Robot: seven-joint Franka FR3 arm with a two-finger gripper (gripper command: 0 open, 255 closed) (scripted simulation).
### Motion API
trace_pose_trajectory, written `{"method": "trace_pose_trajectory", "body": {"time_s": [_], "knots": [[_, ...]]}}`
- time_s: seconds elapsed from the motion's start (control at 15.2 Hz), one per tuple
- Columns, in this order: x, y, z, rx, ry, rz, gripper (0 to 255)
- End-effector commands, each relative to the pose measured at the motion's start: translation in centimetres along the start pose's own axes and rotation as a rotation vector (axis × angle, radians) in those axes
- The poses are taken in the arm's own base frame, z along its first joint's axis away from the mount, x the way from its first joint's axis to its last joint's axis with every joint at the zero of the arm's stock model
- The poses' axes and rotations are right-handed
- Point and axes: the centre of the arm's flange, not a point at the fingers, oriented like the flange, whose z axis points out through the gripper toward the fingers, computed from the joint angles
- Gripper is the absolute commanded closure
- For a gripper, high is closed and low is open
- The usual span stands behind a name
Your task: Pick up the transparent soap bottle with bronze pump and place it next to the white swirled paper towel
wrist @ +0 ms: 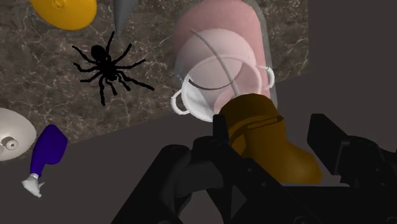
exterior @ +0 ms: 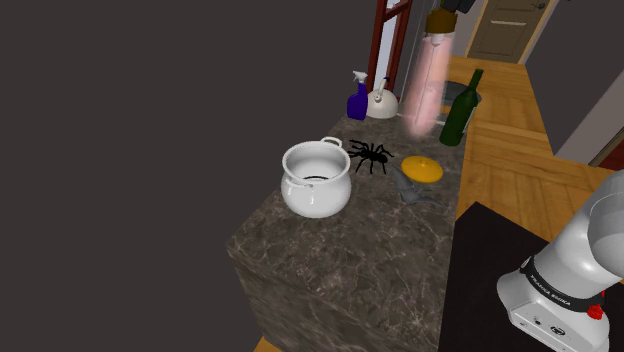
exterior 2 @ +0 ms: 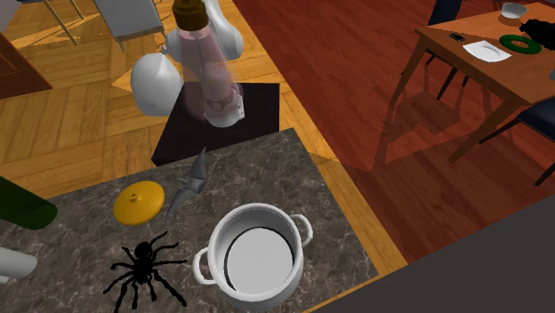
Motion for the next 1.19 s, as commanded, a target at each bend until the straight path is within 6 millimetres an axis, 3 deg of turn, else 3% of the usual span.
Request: {"method": "trace_pose_trajectory", "body": {"time_s": [0.0, 1.12], "knots": [[0.6, 2.7, 0.2, 0.0, 0.001, -0.002, 255], [4.4, 24.8, 1.5, 0.0, 0.001, -0.002, 255]]}}
